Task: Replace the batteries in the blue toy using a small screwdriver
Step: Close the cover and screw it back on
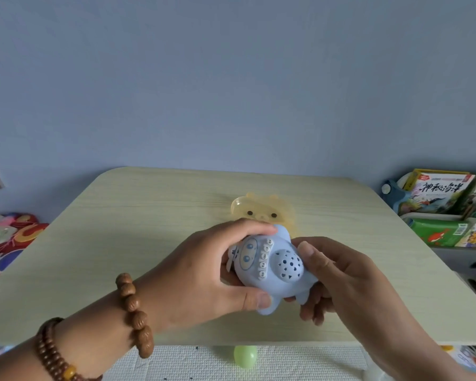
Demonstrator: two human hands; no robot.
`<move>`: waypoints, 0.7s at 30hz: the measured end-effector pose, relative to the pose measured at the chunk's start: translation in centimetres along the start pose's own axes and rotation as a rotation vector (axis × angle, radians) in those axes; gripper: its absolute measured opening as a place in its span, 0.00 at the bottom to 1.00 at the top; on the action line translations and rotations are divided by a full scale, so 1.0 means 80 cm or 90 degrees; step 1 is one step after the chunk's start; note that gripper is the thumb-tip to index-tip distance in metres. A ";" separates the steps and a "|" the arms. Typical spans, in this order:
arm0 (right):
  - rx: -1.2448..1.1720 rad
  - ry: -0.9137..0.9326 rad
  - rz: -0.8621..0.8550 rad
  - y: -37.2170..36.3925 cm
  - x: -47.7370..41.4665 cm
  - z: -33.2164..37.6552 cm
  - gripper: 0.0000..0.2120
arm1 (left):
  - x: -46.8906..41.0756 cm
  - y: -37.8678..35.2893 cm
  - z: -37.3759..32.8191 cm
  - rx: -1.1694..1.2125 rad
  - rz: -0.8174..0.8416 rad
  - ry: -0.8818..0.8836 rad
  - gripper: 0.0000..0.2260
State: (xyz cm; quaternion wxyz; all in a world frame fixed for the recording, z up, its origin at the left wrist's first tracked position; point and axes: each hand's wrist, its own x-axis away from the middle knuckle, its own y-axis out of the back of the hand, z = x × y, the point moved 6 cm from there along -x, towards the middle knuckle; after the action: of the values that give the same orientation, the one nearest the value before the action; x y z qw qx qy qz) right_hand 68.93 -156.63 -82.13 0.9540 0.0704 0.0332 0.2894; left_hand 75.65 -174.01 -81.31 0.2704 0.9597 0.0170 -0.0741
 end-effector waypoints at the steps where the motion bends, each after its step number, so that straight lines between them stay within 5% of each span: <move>1: 0.017 0.010 0.017 -0.002 0.000 0.001 0.20 | 0.000 0.003 0.002 0.011 0.001 0.004 0.33; 5: 0.260 0.094 0.058 -0.006 -0.003 0.010 0.29 | -0.001 0.026 0.019 0.084 0.007 0.028 0.30; 9: 0.475 0.219 0.025 -0.027 -0.040 0.047 0.25 | -0.003 0.069 0.033 0.075 -0.032 0.034 0.29; 16: 0.603 0.367 0.061 -0.101 -0.139 0.053 0.27 | -0.009 0.147 0.087 0.034 -0.103 0.106 0.31; 21: 0.643 0.355 0.073 -0.121 -0.159 0.033 0.28 | -0.007 0.151 0.116 -0.028 -0.125 0.134 0.33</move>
State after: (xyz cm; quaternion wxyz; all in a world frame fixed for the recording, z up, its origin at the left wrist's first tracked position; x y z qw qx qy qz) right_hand 63.91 -171.95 -80.74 0.7401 0.4398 0.4134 0.2964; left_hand 74.72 -189.18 -82.82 0.2793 0.9499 0.1405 0.0016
